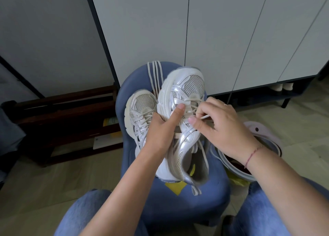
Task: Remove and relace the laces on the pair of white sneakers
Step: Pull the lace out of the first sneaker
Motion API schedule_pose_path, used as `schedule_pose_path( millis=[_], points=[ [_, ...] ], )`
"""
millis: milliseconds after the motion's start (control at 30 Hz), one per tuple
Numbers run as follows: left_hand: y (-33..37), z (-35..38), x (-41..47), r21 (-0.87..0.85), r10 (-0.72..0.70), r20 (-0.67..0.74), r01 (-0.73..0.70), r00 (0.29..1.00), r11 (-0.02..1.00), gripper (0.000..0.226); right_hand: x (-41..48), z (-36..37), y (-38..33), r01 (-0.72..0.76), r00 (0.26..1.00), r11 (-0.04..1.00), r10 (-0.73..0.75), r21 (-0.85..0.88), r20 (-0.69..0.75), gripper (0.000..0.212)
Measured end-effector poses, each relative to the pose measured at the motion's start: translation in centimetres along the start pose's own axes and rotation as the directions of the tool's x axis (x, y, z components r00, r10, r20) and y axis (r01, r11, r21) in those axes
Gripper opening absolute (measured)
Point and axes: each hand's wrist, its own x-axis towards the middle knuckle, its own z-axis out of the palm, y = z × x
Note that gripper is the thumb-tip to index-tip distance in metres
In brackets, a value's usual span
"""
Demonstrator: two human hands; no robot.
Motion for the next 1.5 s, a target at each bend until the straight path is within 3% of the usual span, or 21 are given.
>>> schedule_pose_path(
  millis=[100, 167, 233, 267, 333, 433, 500, 567, 667, 800, 833, 933, 967, 1100, 1167, 1233, 1333, 1400, 1433, 1467, 1500],
  points=[
    [-0.1, -0.1, 0.2, -0.016, -0.006, 0.014, 0.007, 1.0, 1.0, 0.093, 0.0, 0.0, 0.0, -0.066, 0.998, 0.948, 0.063, 0.311, 0.02, 0.027],
    [-0.1, -0.1, 0.4, -0.052, -0.032, 0.021, 0.033, 0.999, 0.998, 0.094, 0.1, -0.1, -0.3, -0.214, 0.971, 0.696, 0.229, 0.686, 0.07, 0.025],
    [0.1, -0.1, 0.3, -0.089, -0.037, 0.029, 0.04, 0.999, 0.995, 0.092, 0.3, -0.2, -0.3, -0.276, 0.923, 0.426, 0.368, 0.862, 0.113, 0.026],
    [0.1, -0.1, 0.3, -0.086, -0.044, 0.024, 0.046, 0.999, 0.995, 0.093, 0.4, -0.3, -0.3, -0.307, 0.912, 0.45, 0.392, 0.839, 0.123, 0.025],
    [0.2, 0.0, 0.2, -0.049, -0.039, 0.008, 0.039, 0.999, 0.998, 0.094, 0.2, -0.5, -0.1, -0.336, 0.936, 0.747, 0.332, 0.574, 0.116, 0.026],
    [0.2, -0.2, 0.1, 0.007, -0.013, -0.028, 0.013, 1.0, 1.0, 0.084, -0.3, -0.4, 0.0, -0.117, 0.993, 0.982, 0.111, 0.149, 0.049, 0.019],
    [0.2, -0.2, 0.0, 0.023, 0.02, -0.034, -0.019, 0.999, 1.0, 0.072, -0.2, -0.2, -0.3, -0.022, 0.999, 0.999, 0.023, -0.049, 0.024, 0.028],
    [0.1, 0.0, 0.0, 0.039, 0.027, -0.044, -0.025, 0.999, 0.999, 0.083, 0.0, -0.2, -0.2, 0.016, 1.0, 0.994, -0.015, -0.109, 0.006, 0.035],
    [0.0, 0.2, 0.2, 0.02, 0.008, -0.03, -0.008, 1.0, 1.0, 0.101, 0.0, -0.2, -0.1, -0.085, 0.996, 0.955, 0.088, 0.284, 0.002, 0.03],
    [0.2, 0.2, 0.3, -0.075, -0.035, 0.012, 0.036, 0.999, 0.996, 0.095, 0.5, 0.2, 0.0, -0.243, 0.9, 0.424, 0.435, 0.872, 0.04, 0.032],
    [0.3, 0.2, 0.1, -0.085, -0.032, 0.023, 0.034, 0.999, 0.996, 0.09, 0.5, 0.0, 0.1, -0.264, 0.882, 0.412, 0.468, 0.872, 0.045, 0.032],
    [0.4, 0.2, 0.0, -0.076, -0.025, 0.023, 0.026, 0.999, 0.997, 0.088, 0.0, -0.5, 0.7, -0.256, 0.96, 0.838, 0.281, 0.481, 0.022, 0.029],
    [0.4, 0.3, -0.1, -0.057, -0.029, 0.009, 0.029, 1.0, 0.998, 0.09, -0.1, -0.5, 0.7, -0.197, 0.98, 0.913, 0.199, 0.357, 0.034, 0.029],
    [0.2, 0.4, -0.3, 0.035, -0.008, -0.078, 0.011, 0.997, 0.999, 0.07, 0.0, -0.1, -0.1, -0.002, 1.0, 0.995, 0.005, 0.098, -0.025, 0.031],
    [0.4, 0.4, -0.5, 0.013, -0.002, -0.057, 0.002, 0.998, 1.0, 0.075, -0.1, 0.0, -0.2, -0.046, 0.999, 0.985, 0.05, 0.168, -0.022, 0.027],
    [0.8, 0.3, -0.6, -0.059, -0.005, 0.003, 0.005, 1.0, 0.998, 0.068, -0.1, 0.0, -0.4, -0.175, 0.983, 0.891, 0.185, 0.418, 0.016, 0.025],
    [1.1, 0.2, -0.7, -0.102, 0.004, 0.053, 0.002, 0.999, 0.995, 0.059, 0.2, -0.1, -0.7, -0.241, 0.92, 0.471, 0.388, 0.848, 0.046, 0.029],
    [0.9, 0.3, -0.6, -0.093, -0.005, 0.025, 0.007, 1.0, 0.996, 0.066, 0.6, -0.5, -0.8, -0.255, 0.853, 0.15, 0.5, 0.955, 0.149, 0.028],
    [0.8, 0.3, -0.6, -0.075, -0.013, 0.001, 0.013, 1.0, 0.997, 0.074, 0.6, -0.6, -0.7, -0.287, 0.833, 0.115, 0.52, 0.951, 0.188, 0.028],
    [0.7, 0.3, -0.5, -0.048, -0.026, -0.023, 0.025, 0.999, 0.999, 0.081, 0.5, -0.8, -0.5, -0.341, 0.833, 0.207, 0.518, 0.917, 0.192, 0.028],
    [0.6, 0.3, -0.6, -0.022, -0.035, -0.042, 0.034, 0.999, 0.999, 0.083, 0.2, -0.8, -0.2, -0.399, 0.856, 0.413, 0.488, 0.819, 0.171, 0.029]
  ],
)
